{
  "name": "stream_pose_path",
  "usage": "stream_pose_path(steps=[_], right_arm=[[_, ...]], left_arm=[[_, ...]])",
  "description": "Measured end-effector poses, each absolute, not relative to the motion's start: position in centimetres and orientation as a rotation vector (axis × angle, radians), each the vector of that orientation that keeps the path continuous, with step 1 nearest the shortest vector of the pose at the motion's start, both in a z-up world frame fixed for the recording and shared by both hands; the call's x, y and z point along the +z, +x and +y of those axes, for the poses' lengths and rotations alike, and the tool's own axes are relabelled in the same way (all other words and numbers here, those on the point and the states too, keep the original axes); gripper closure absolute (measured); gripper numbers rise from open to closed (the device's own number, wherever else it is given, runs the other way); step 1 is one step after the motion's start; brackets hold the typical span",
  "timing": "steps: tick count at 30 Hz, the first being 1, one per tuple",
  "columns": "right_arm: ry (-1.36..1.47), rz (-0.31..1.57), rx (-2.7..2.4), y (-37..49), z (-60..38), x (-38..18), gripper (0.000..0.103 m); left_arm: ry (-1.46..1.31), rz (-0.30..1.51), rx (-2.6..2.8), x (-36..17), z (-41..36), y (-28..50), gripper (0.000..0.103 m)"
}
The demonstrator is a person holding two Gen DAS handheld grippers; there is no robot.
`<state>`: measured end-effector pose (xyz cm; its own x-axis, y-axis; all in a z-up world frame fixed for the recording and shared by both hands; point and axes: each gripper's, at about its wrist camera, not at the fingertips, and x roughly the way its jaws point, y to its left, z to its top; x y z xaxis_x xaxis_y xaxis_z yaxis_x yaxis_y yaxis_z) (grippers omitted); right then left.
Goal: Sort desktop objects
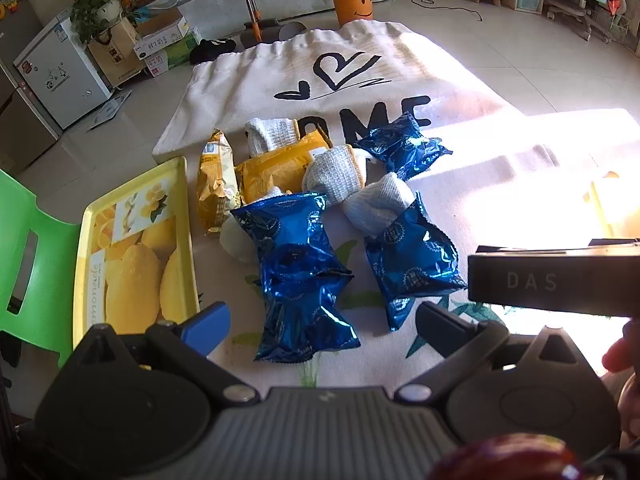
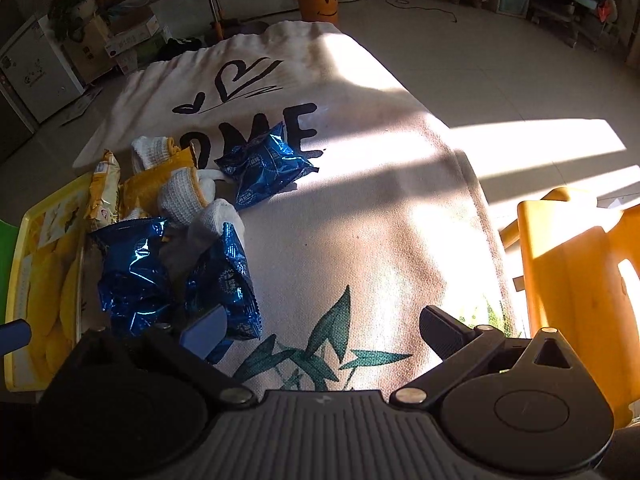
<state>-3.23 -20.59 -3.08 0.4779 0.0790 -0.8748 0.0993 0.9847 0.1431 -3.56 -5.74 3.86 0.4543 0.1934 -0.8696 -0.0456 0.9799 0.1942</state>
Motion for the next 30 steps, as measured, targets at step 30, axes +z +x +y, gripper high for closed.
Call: stream_pose_path(steps=[30], right_arm=[[0.168, 1.083, -0.027, -2.7, -20.0, -3.5, 0.000]], left_arm=[[0.104, 1.111, 0.155, 2.9, -4.2, -2.1, 0.000]])
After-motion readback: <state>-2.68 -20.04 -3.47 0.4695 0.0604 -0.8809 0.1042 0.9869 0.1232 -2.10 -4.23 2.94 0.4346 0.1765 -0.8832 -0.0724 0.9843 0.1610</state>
